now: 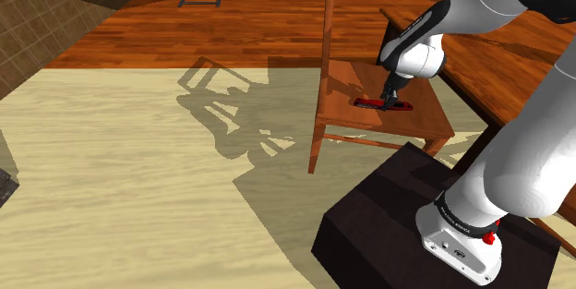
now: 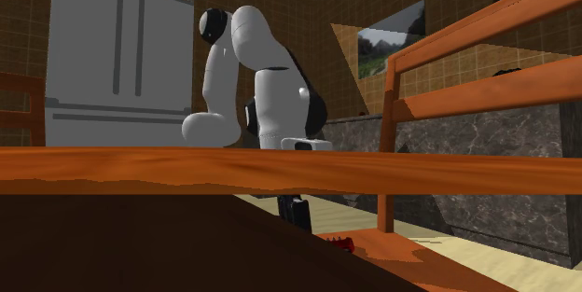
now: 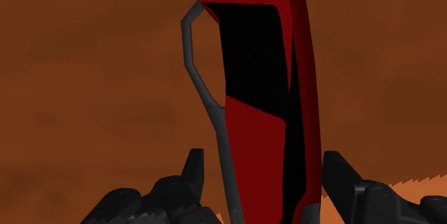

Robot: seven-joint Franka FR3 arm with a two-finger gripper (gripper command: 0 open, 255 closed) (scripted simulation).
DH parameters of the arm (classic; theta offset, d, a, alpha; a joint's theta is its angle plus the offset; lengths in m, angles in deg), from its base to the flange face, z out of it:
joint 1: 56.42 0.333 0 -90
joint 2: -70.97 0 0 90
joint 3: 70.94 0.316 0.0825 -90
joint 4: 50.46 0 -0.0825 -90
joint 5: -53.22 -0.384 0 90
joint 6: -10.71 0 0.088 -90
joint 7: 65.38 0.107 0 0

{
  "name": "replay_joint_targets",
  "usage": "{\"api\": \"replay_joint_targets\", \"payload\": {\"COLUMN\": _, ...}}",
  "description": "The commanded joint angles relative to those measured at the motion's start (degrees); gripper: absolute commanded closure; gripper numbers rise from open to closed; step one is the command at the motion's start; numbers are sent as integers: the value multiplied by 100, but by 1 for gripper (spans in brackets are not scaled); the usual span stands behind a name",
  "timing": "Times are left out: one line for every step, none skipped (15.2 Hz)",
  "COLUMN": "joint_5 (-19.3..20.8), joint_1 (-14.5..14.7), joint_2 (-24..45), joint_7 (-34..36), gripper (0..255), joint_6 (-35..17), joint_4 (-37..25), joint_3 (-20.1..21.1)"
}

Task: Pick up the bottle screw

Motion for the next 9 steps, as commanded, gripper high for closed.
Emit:
{"api": "replay_joint_targets", "payload": {"joint_5": -8, "joint_1": -5, "joint_2": 19, "joint_7": -2, "gripper": 255, "joint_6": -5, "joint_4": 7, "joint_3": 0}}
{"api": "replay_joint_targets", "payload": {"joint_5": 10, "joint_1": 5, "joint_2": 14, "joint_7": 24, "gripper": 255, "joint_6": 5, "joint_4": -2, "joint_3": -2}}
{"api": "replay_joint_targets", "payload": {"joint_5": 188, "joint_1": 43, "joint_2": -87, "joint_7": 157, "gripper": 255, "joint_6": 61, "joint_4": 6, "joint_3": -67}}
{"api": "replay_joint_targets", "payload": {"joint_5": 365, "joint_1": 78, "joint_2": -188, "joint_7": 290, "gripper": 255, "joint_6": 119, "joint_4": 11, "joint_3": -128}}
{"api": "replay_joint_targets", "payload": {"joint_5": 541, "joint_1": 105, "joint_2": -289, "joint_7": 421, "gripper": 255, "joint_6": 179, "joint_4": 14, "joint_3": -180}}
{"api": "replay_joint_targets", "payload": {"joint_5": 713, "joint_1": 124, "joint_2": -391, "joint_7": 551, "gripper": 255, "joint_6": 242, "joint_4": 14, "joint_3": -224}}
{"api": "replay_joint_targets", "payload": {"joint_5": 882, "joint_1": 137, "joint_2": -492, "joint_7": 677, "gripper": 255, "joint_6": 307, "joint_4": 12, "joint_3": -259}}
{"api": "replay_joint_targets", "payload": {"joint_5": 1045, "joint_1": 141, "joint_2": -592, "joint_7": 799, "gripper": 255, "joint_6": 375, "joint_4": 7, "joint_3": -284}}
{"api": "replay_joint_targets", "payload": {"joint_5": 1201, "joint_1": 140, "joint_2": -690, "joint_7": 916, "gripper": 255, "joint_6": 446, "joint_4": 0, "joint_3": -302}}
